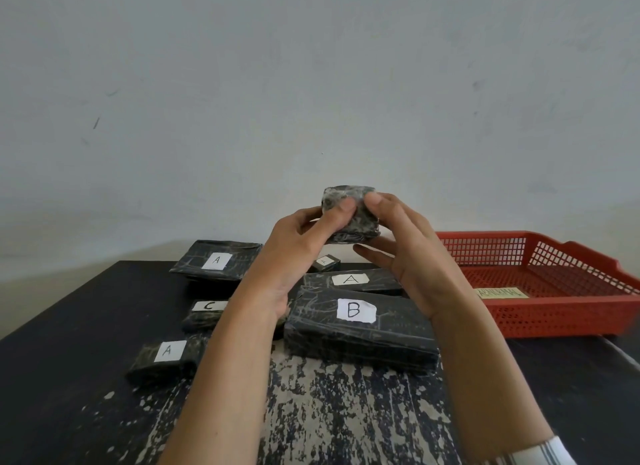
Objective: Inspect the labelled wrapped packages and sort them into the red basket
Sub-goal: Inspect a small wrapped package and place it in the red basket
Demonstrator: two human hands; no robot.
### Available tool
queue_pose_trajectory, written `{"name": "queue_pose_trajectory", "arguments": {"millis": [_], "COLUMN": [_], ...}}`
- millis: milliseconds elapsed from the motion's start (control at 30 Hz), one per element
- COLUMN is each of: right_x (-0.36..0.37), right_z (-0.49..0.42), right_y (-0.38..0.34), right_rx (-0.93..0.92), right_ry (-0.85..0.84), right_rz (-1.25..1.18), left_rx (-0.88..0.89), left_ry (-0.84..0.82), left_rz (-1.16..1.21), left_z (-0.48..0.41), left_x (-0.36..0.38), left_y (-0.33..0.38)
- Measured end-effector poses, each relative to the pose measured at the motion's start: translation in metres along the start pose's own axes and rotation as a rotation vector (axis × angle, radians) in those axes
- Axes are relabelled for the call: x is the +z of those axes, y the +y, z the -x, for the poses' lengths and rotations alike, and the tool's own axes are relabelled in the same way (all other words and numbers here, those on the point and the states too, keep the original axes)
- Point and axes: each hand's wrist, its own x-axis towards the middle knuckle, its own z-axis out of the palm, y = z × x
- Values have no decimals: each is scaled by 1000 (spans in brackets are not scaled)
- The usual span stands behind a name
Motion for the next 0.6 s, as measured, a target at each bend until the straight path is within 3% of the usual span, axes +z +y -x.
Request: {"name": "queue_pose_trajectory", "arguments": {"millis": [333,600], "right_x": [3,-1], "right_z": [2,2], "right_y": [-4,-2], "right_rx": [11,-2], "right_ry": [84,-71], "right_rz": [-19,-1], "left_rx": [8,22], "left_ry": [-82,-27], "left_rz": [3,42], "left_z": [1,-2], "left_x": [0,-5], "left_y": [0,-2]}}
